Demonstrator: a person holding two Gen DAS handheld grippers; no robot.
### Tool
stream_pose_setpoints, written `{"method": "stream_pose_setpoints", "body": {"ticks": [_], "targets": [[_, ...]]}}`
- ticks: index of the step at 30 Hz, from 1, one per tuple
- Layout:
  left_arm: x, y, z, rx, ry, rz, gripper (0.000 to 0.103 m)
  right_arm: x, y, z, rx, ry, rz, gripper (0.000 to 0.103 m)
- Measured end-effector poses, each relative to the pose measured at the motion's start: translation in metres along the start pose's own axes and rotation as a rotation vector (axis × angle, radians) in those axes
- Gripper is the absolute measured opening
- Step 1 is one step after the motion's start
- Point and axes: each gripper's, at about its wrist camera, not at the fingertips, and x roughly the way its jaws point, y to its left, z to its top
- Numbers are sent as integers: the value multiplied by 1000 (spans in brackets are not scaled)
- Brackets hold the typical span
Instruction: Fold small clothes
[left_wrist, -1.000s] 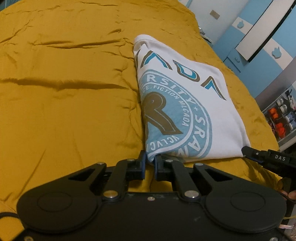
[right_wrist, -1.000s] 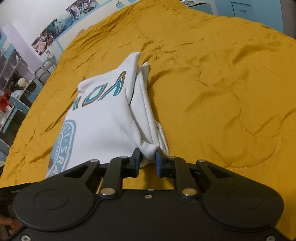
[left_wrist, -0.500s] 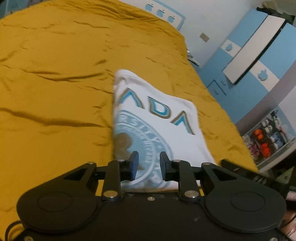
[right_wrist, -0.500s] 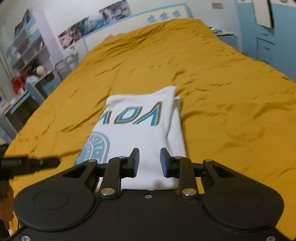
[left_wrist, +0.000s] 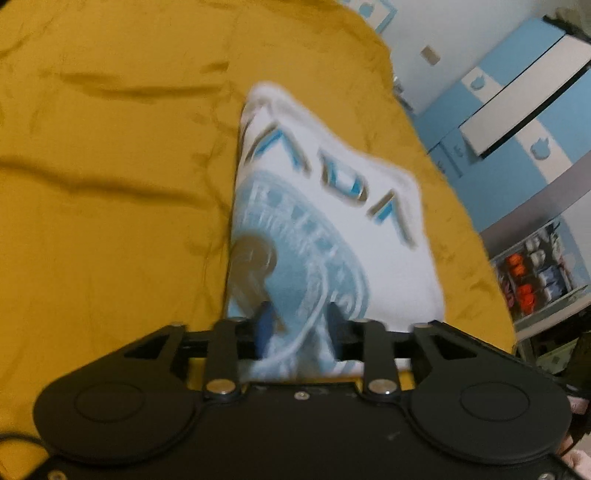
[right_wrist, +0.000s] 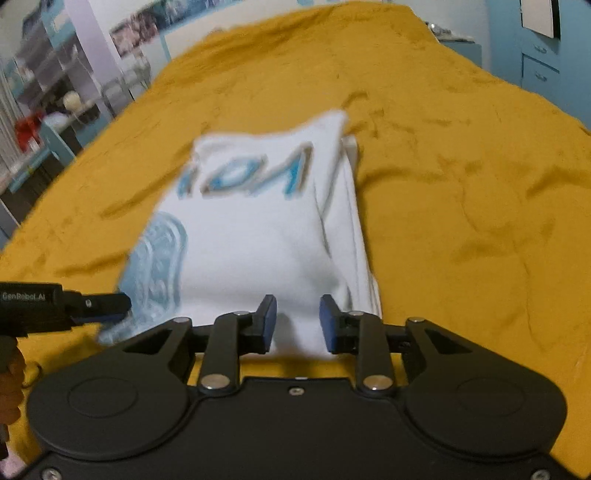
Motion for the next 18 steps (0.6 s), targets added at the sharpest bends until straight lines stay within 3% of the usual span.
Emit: {"method": "stream_pose_setpoints", "body": {"ticks": [2, 5, 9, 13, 18], "targets": [[-6, -4, 14, 28, -55, 4, 55, 2, -3, 16, 26, -44, 10, 42], [0, 1, 37, 30, -110, 51, 69, 14, -11, 43, 44, -102, -9, 47], [34, 27, 74, -61, -100, 83, 71, 46, -29, 75, 114, -127, 6, 49], [72, 43, 112, -139, -91, 51, 71, 78, -38, 99, 129, -150, -26, 51], [111, 52, 159, -183, -116, 34, 71, 106, -43, 116, 160, -145, -1, 51]]}}
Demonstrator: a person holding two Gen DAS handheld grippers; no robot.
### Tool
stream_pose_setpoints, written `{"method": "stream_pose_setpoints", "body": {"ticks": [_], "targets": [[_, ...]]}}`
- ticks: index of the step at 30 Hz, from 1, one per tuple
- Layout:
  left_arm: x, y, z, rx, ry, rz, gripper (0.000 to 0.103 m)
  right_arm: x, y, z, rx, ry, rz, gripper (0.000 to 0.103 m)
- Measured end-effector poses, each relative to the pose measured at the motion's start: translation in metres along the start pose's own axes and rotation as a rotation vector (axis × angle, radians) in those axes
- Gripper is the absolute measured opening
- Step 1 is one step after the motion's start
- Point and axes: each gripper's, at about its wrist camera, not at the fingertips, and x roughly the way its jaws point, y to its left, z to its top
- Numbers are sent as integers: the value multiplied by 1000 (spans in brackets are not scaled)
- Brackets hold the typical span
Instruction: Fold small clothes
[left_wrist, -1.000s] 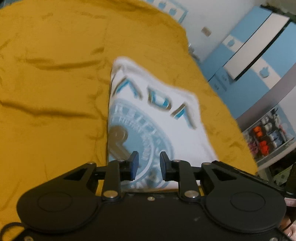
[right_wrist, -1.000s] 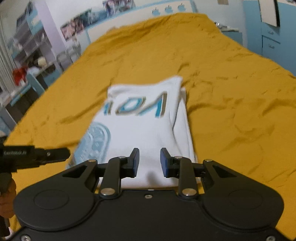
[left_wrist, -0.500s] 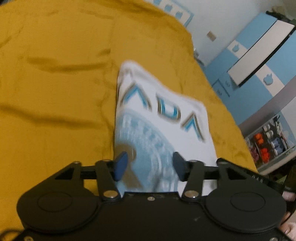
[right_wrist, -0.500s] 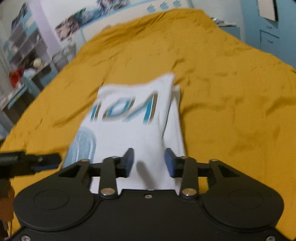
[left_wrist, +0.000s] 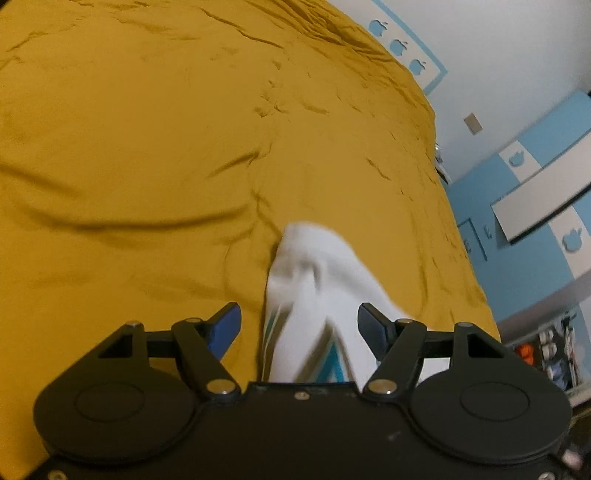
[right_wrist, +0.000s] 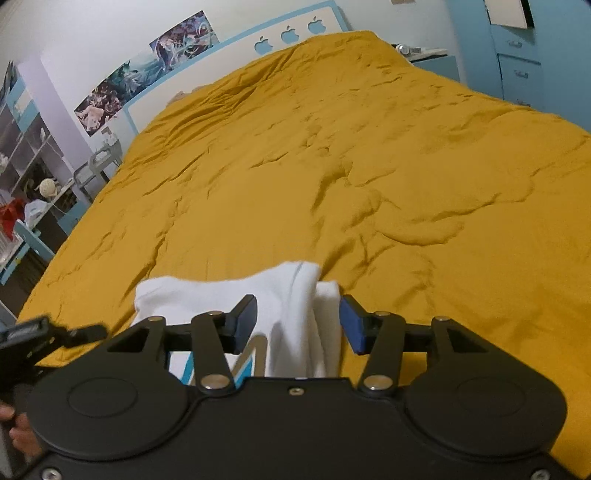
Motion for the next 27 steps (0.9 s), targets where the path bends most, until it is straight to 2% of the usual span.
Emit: {"method": "stream_pose_setpoints", "body": {"ticks": [3, 4, 5, 6, 7, 8, 11, 13, 14, 15, 17, 19, 20, 21, 22, 24, 27], "targets": [[27, 1, 15, -37, 3, -5, 70, 14, 1, 3, -7, 11, 4, 51], [34, 1, 18, -42, 10, -10, 61, 18, 2, 3, -11, 19, 6, 50], [40, 1, 20, -38, 20, -22, 45, 21, 2, 4, -20, 25, 5, 40], [46, 1, 20, -27, 35, -40, 3, 24, 3, 4, -38, 30, -2, 31], [51, 0, 21, -22, 38, -34, 5, 27, 5, 4, -59, 36, -4, 15], [50, 0, 22, -18, 16, -35, 4, 28, 5, 5, -78, 34, -6, 12], [39, 5, 24, -27, -62, -48, 4, 23, 11, 11, -139, -20, 8, 8], [47, 15, 23, -59, -31, -30, 4, 30, 10, 13, -149, -12, 4, 8], [52, 20, 21, -61, -14, -9, 5, 39, 7, 12, -144, 19, -10, 8], [56, 22, 19, -52, -3, 1, 10, 50, 3, 9, -143, 51, -22, 8], [57, 20, 20, -16, 1, 5, 16, 59, -5, 5, -115, 72, -31, 19], [47, 16, 23, 12, -5, 21, 39, 51, -12, 7, -63, 57, -15, 26], [38, 14, 24, 19, -10, 17, 41, 43, -14, 8, -49, 50, -11, 32], [26, 11, 25, 39, -18, 9, 43, 32, -14, 9, -49, 41, -10, 33], [17, 6, 23, 63, -18, 5, 48, 18, -13, 9, -64, 33, -3, 33], [-11, -2, 15, 115, -12, -10, 53, -11, -8, 3, -101, 30, 29, 33], [-56, -10, -13, 220, 5, -33, 67, -56, -1, -18, -178, 59, 55, 34]]}}
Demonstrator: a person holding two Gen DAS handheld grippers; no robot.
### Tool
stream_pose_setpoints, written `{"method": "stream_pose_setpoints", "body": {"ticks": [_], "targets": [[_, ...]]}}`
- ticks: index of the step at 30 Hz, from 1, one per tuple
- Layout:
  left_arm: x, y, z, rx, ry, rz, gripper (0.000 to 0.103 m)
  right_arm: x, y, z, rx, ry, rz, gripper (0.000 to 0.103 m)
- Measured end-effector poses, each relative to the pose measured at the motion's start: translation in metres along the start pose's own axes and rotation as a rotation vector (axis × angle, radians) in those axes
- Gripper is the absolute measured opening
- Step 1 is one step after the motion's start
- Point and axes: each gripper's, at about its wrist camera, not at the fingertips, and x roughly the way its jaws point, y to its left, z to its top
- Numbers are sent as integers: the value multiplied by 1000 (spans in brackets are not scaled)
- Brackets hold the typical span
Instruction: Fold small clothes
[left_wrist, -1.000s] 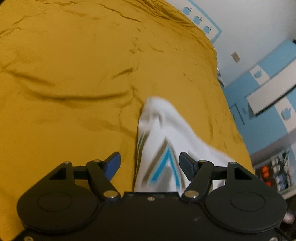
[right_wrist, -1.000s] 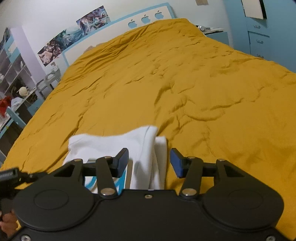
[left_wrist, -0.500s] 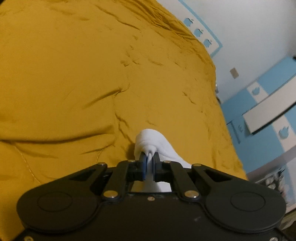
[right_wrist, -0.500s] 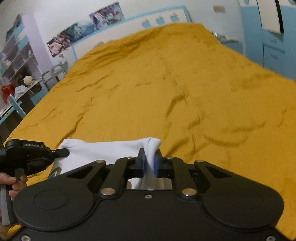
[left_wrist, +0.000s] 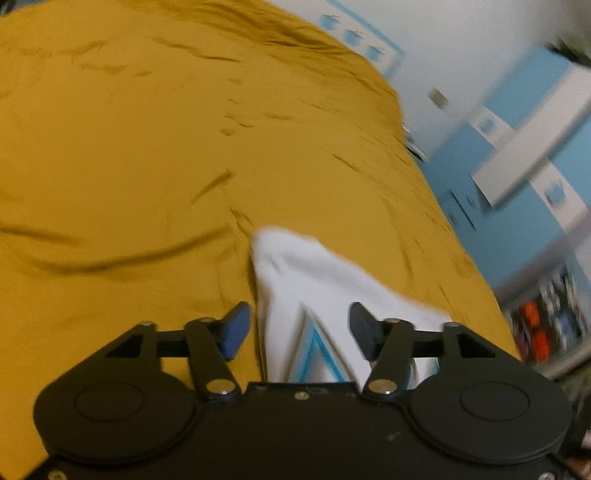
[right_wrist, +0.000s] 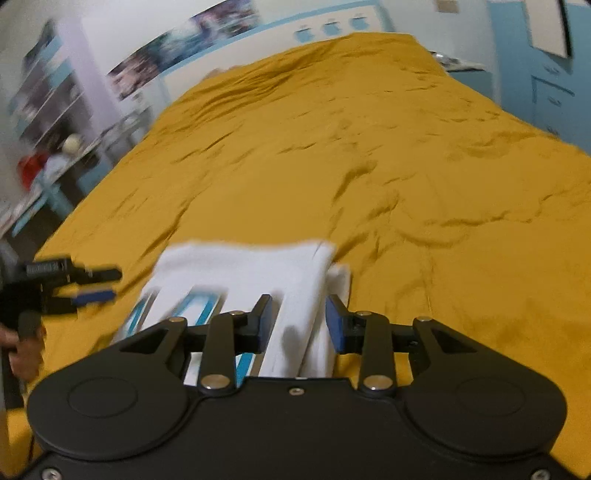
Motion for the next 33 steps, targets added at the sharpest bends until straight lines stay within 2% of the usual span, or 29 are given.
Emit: {"method": "stream_pose_setpoints", "body": {"ticks": [4, 5, 8, 10, 12, 17, 22, 24, 25, 26, 28, 29, 31, 33], "targets": [[-46, -1, -53, 50, 68, -29, 70, -34, 5, -37, -10, 67, 11, 43], [-52, 1, -64, 35, 87, -35, 70, -36, 2, -41, 1, 80, 11, 48], [-55, 9, -89, -23, 137, -49, 73, -47, -14, -57, 103, 93, 22, 53], [-54, 14, -101, -65, 169, -56, 74, -47, -26, -58, 171, 102, 69, 57], [-51, 17, -109, -100, 182, -62, 78, -47, -33, -58, 206, 109, 71, 58], [-42, 12, -110, -105, 181, -56, 80, -45, -33, -62, 248, 136, 102, 58], [-47, 7, -112, -97, 186, -54, 80, -43, -20, -71, 198, 198, 140, 59], [-45, 2, -113, -88, 184, -49, 80, -43, -16, -74, 168, 182, 100, 43], [-44, 1, -113, -88, 187, -51, 80, -44, -14, -74, 152, 180, 86, 31], [-44, 0, -113, -87, 189, -53, 81, -47, -14, -74, 136, 168, 62, 29], [-43, -2, -114, -78, 187, -51, 82, -50, -13, -74, 107, 142, -11, 29], [-41, -2, -115, -73, 187, -50, 82, -49, -16, -76, 109, 154, -21, 31], [-39, -2, -115, -66, 189, -47, 82, -46, -23, -78, 146, 180, 4, 31], [-40, -2, -115, -61, 189, -48, 82, -49, -27, -74, 165, 166, 34, 39]]}}
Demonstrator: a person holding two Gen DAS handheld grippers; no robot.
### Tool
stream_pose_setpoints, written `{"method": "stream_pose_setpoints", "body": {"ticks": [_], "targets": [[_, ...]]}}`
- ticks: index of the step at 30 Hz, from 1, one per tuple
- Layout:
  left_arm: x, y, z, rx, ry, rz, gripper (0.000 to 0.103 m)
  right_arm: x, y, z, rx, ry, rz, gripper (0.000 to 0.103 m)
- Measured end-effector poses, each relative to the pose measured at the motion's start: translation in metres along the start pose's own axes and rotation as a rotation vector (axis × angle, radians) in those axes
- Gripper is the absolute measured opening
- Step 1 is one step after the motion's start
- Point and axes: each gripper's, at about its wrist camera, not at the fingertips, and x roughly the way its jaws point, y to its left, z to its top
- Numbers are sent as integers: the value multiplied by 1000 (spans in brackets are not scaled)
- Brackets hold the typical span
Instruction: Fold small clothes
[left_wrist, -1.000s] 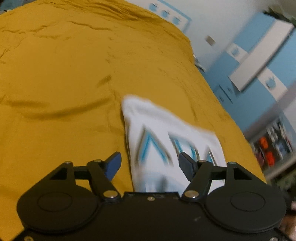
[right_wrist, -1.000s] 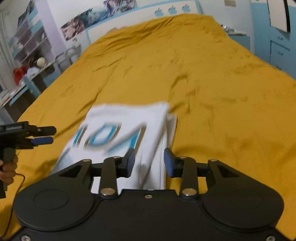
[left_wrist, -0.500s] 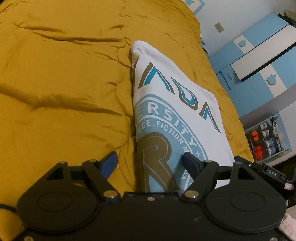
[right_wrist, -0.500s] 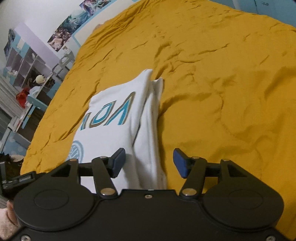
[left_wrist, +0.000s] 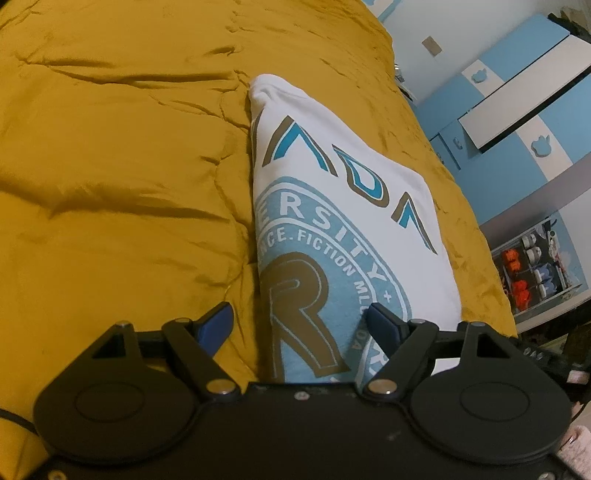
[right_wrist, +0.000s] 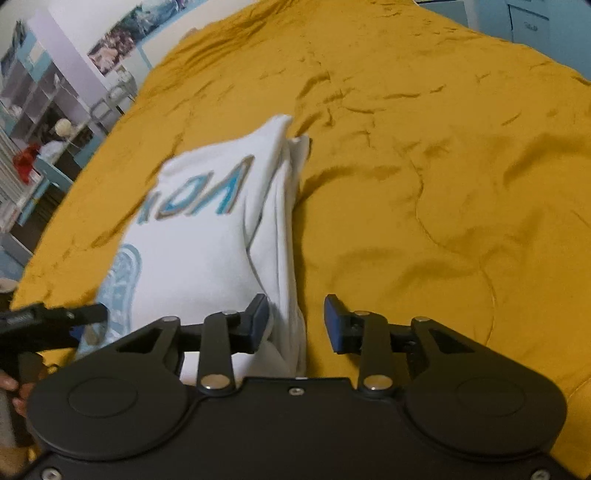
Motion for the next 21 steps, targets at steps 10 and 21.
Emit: {"method": "stream_pose_setpoints", "body": {"ticks": [10, 21], "targets": [[9, -6, 17, 30, 4, -4, 83, 17, -28, 43, 173, -29, 219, 69], [50, 16, 50, -110, 67, -122, 86, 69, -54, 54, 266, 98, 398, 70]]}}
